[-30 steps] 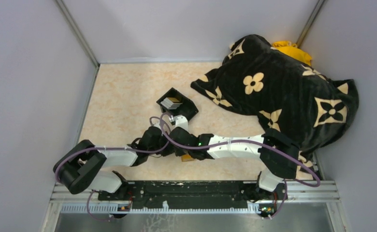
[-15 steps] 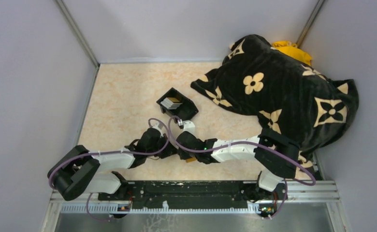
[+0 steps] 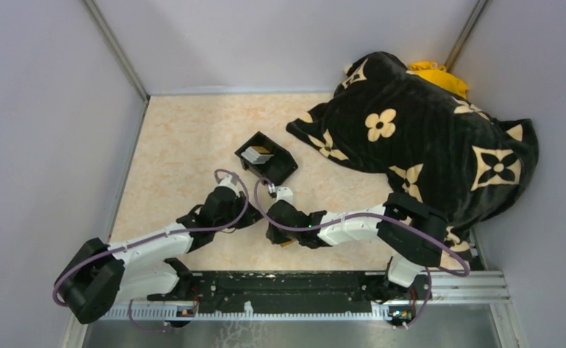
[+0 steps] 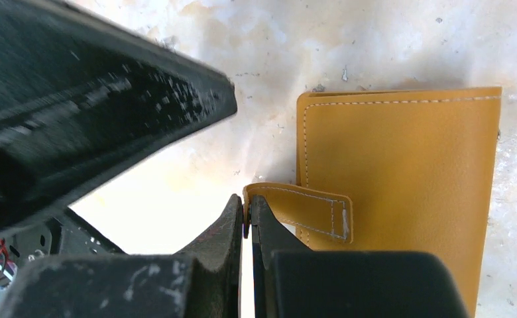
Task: Put the credit cards into the card holder
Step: Close the card holder at the center of the board.
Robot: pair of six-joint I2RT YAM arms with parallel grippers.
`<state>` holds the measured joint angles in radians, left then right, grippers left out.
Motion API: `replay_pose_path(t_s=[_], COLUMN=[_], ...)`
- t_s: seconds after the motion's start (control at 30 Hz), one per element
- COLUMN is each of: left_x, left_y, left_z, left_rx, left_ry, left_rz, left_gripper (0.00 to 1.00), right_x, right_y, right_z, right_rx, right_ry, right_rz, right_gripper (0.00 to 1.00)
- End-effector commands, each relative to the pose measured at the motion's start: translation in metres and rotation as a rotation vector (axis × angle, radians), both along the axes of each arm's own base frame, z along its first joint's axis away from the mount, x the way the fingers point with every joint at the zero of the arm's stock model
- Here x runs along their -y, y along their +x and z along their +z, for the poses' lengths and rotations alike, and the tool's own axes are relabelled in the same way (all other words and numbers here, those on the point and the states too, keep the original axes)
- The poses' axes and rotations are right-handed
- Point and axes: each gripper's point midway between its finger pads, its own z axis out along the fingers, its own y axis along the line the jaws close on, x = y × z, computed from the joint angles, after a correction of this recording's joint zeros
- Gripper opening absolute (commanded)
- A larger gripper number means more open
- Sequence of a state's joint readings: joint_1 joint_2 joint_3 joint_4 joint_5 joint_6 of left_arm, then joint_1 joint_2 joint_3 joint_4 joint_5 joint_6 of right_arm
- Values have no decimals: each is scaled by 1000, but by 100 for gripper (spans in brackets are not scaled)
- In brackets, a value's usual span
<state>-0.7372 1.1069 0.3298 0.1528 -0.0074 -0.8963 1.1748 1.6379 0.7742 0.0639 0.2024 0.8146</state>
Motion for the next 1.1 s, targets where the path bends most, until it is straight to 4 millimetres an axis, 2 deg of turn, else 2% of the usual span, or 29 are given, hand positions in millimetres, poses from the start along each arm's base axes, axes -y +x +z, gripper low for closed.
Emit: replay_pose_path(t_s=[0.0, 0.27, 0.5, 0.77, 0.93, 1.07], left_x=[10, 49, 68, 73, 67, 60], left_y=[22, 25, 15, 5, 1, -2], left_z=[29, 32, 22, -4, -25, -38], left_rx=[101, 95, 46, -64, -135, -177], left_ry=[23, -67, -126, -110, -36, 6], left_rz=[-22, -178, -272, -305, -284, -250], left_gripper=[2, 1, 1, 0, 0, 0], right_x=[-3, -1, -1, -4, -7, -6], right_y=[3, 3, 3, 5, 4, 3], right_z=[5, 8, 12, 17, 19, 23], right_rx=[5, 11, 14, 20, 20, 27], right_ry=[31, 37, 46, 54, 57, 58], right_rz=[-4, 3, 8, 17, 32, 38], right_gripper=[0, 0, 0, 0, 0, 21])
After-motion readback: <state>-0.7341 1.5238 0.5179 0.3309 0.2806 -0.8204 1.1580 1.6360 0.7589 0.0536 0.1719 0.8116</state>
